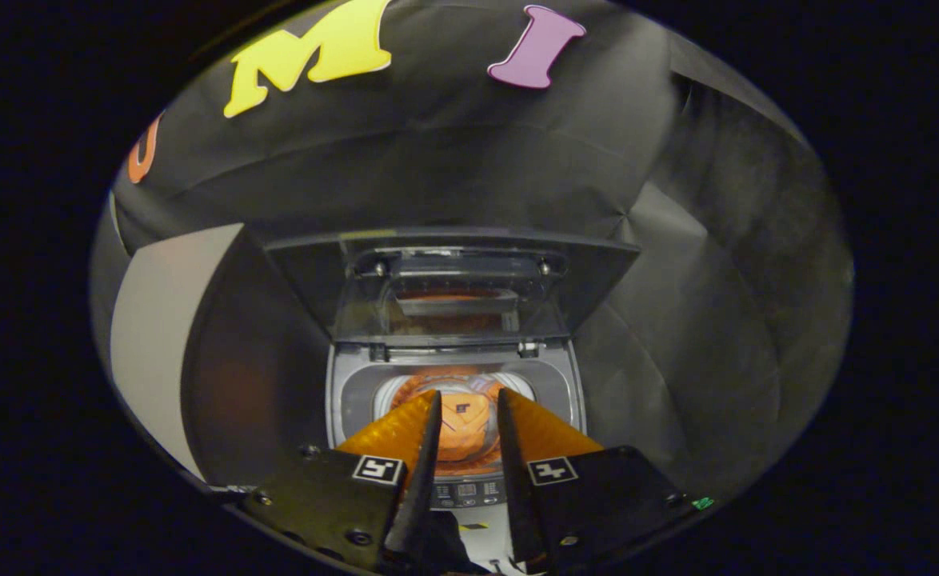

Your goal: Put the clothes into the washing machine and then close the washing machine lid.

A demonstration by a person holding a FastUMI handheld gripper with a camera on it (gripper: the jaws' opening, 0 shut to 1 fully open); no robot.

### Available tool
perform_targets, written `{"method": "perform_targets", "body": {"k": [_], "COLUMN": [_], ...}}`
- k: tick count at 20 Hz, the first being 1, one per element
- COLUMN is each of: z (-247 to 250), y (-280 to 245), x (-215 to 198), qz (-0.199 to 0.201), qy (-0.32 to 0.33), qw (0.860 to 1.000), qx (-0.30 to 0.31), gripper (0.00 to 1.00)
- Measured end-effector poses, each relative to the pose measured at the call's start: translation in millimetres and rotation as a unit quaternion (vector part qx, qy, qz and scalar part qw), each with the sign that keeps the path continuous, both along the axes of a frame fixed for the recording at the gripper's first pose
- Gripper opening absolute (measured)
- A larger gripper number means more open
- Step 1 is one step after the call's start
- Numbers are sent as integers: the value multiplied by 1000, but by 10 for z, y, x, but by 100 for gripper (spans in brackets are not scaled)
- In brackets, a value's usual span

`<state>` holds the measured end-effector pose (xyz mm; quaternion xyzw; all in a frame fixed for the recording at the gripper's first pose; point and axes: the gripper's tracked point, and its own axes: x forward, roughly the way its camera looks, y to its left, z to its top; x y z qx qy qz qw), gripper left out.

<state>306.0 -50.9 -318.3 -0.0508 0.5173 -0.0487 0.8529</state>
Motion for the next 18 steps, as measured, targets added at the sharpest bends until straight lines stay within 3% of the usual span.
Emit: {"method": "perform_targets", "body": {"k": [9,18], "z": [788,847], "y": [280,265], "x": [531,1424], "qz": [44,56], "qy": [-93,-122], "qw": [995,991], "qx": [-18,-2], "gripper": [47,48]}}
